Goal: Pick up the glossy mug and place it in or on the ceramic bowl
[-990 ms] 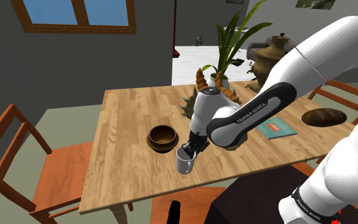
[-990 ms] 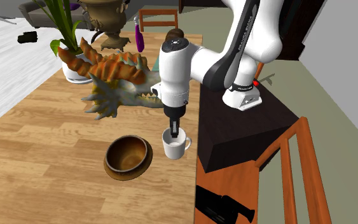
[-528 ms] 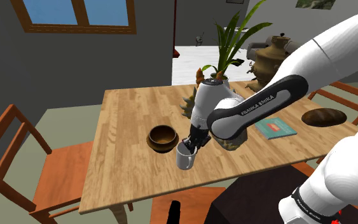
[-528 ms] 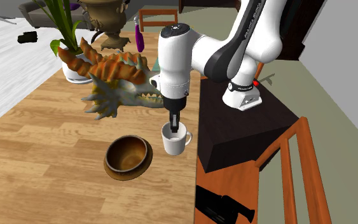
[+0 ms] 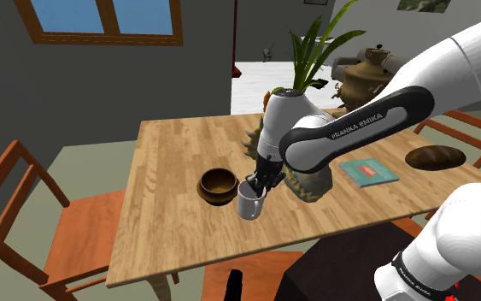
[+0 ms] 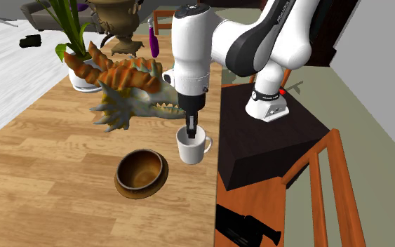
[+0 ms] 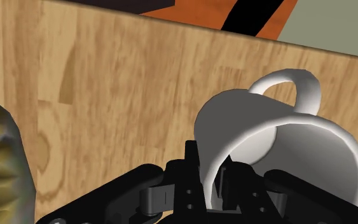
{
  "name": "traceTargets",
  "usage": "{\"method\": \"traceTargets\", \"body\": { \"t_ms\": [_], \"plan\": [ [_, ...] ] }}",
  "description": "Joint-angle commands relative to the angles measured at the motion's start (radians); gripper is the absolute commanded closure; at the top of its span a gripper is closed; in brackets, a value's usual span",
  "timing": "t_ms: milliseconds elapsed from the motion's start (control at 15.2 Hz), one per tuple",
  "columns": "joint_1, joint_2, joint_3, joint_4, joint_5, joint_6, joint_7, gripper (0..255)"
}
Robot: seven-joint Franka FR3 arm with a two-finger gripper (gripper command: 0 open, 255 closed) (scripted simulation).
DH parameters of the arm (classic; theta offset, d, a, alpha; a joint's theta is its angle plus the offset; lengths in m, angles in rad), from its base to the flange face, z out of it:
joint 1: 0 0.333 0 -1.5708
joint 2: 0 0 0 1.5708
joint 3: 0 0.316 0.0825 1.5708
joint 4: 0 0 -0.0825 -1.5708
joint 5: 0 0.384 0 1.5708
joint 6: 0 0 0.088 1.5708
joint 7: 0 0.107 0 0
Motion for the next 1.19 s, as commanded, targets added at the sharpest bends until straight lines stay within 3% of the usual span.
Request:
{"method": "traceTargets", "body": {
  "t_ms": [0, 990, 1122],
  "plan": [
    [0.002, -0.025, -0.003, 0.008, 0.010, -0.032, -0.005, 255],
    [0.006, -0.138, -0.029, 0.120, 0.033, -0.253, -0.023, 255],
    [-0.002, -0.102, -0.029, 0.164, 0.017, -0.263, -0.019, 255]
  ]
}}
